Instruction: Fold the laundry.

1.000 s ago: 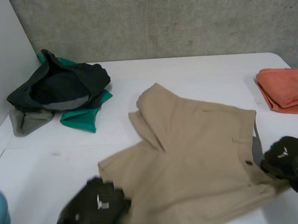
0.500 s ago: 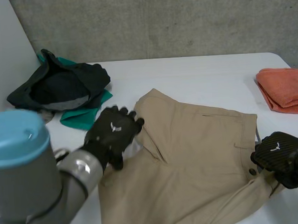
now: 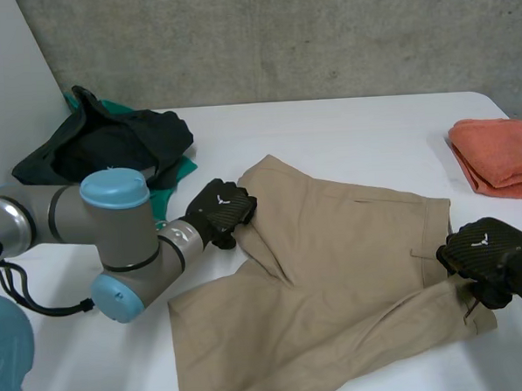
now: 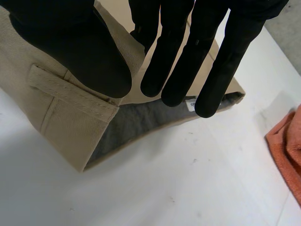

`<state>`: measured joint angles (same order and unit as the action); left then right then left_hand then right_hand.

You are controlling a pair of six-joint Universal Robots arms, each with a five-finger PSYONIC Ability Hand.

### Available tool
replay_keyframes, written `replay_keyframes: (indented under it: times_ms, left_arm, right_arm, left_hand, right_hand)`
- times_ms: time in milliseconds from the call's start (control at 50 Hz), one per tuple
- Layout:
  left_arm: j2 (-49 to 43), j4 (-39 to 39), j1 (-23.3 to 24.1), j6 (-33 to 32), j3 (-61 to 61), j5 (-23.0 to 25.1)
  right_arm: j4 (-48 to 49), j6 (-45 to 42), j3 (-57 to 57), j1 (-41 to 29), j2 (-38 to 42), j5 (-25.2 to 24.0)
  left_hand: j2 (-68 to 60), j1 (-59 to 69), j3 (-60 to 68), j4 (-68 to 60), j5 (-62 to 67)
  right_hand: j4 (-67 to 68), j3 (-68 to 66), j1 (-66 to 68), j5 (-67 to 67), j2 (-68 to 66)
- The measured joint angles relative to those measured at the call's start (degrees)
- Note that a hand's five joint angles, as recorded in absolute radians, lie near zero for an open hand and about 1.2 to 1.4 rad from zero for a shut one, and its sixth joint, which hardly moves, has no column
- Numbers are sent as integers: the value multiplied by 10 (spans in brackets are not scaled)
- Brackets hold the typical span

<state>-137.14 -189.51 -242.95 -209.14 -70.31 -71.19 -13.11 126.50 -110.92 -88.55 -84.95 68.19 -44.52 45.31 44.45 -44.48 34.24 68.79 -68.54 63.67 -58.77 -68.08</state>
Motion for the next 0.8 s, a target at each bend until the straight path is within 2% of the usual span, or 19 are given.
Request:
replay_keyframes:
  times_ms: [60, 100, 160, 180, 200, 280, 480, 800]
  left_arm:
    - [-13, -3, 1, 0, 13, -1]
    - [-23, -5, 1, 0, 23, -2]
    - [-26, -7, 2, 0, 26, -3]
    - [-30, -11, 2, 0, 31, -6]
    - [-31, -14, 2, 0, 32, -9]
    - [-26, -19, 5, 0, 26, -31]
    - [74, 10, 14, 0, -76, -156]
    - [111, 58, 32, 1, -140, -244]
  right_arm:
    - [0, 2, -1, 0, 4, 0]
    - [0, 3, -2, 0, 6, 0]
    - [0, 3, -3, 0, 6, -1]
    - [-1, 4, -4, 0, 6, -1]
    - [-1, 4, -5, 0, 6, -1]
    - [0, 4, -6, 1, 5, -1]
    - [-1, 4, -5, 2, 5, 0]
    - [-2, 4, -7, 0, 5, 0]
  left_hand:
    - [-44, 39, 43, -41, 41]
    - [-139, 132, 132, -134, 133]
    - [-139, 132, 132, -134, 133]
    - [-228, 204, 227, -231, 224]
    - [-238, 204, 236, -240, 225]
    - [-239, 204, 237, -241, 225]
    - [-239, 204, 237, -241, 225]
    - [-237, 204, 235, -239, 225]
  right_hand:
    - [0, 0, 0, 0, 0]
    - [0, 0, 0, 0, 0]
    - [0, 0, 0, 0, 0]
    - [0, 0, 0, 0, 0]
    - [0, 0, 0, 0, 0]
    - [0, 0, 0, 0, 0]
    - [0, 0, 0, 0, 0]
    - [0, 0, 0, 0, 0]
